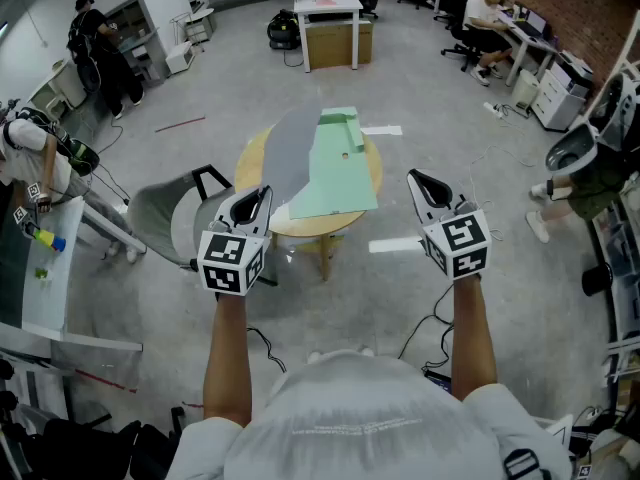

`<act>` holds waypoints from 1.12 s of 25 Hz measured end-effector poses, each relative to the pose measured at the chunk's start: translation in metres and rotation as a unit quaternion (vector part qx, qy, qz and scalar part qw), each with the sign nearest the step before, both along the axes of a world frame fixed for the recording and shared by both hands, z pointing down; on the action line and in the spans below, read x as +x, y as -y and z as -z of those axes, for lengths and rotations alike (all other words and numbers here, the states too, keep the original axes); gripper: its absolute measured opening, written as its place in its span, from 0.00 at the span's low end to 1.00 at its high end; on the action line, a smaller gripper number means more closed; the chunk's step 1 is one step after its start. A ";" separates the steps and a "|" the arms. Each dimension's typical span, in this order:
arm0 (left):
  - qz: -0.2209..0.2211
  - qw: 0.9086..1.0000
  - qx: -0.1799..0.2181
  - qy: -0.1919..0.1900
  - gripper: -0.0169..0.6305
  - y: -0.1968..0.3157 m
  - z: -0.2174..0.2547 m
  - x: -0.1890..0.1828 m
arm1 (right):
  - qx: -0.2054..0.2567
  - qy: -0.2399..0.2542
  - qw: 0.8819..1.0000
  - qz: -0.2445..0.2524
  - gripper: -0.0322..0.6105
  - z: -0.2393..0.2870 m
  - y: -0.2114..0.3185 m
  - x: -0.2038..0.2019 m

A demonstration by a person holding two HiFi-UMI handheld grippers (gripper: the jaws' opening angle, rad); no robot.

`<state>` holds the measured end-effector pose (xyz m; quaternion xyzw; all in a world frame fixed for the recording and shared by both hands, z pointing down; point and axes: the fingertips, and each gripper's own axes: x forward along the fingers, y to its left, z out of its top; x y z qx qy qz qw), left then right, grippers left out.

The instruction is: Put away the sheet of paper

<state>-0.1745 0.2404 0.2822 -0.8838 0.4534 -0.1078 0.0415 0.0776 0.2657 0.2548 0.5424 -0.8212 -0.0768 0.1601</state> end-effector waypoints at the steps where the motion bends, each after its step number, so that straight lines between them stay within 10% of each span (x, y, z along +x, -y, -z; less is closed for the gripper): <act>1: 0.001 1.000 -0.001 0.000 0.06 0.000 -0.001 0.001 | -0.001 0.000 1.000 0.001 0.09 -0.001 0.001 0.001; 28: 0.056 0.998 -0.020 -0.008 0.06 0.046 -0.031 0.061 | -0.024 0.037 0.997 0.057 0.09 -0.035 0.062 0.048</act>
